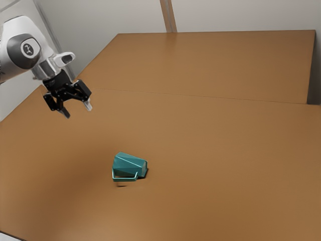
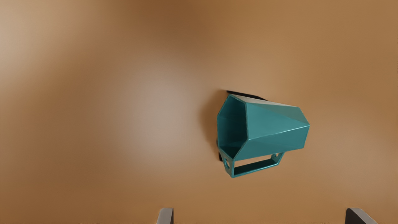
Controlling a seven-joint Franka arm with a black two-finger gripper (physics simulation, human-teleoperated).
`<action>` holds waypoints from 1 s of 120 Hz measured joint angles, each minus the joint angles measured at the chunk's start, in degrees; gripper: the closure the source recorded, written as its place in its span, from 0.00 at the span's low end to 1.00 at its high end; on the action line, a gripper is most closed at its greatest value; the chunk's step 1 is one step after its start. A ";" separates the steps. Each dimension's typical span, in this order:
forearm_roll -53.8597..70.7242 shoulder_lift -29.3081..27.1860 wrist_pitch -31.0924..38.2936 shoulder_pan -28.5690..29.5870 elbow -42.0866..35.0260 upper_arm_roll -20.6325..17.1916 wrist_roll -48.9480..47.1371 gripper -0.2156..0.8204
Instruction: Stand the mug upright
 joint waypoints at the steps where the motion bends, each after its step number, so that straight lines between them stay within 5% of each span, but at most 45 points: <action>1: -0.44 0.02 0.10 0.00 -0.48 0.08 -0.03 0.21; 29: -9.81 4.47 2.85 0.06 -7.56 1.19 -0.71 0.21; 120: -25.40 20.28 6.39 0.07 -7.36 1.33 -0.34 0.21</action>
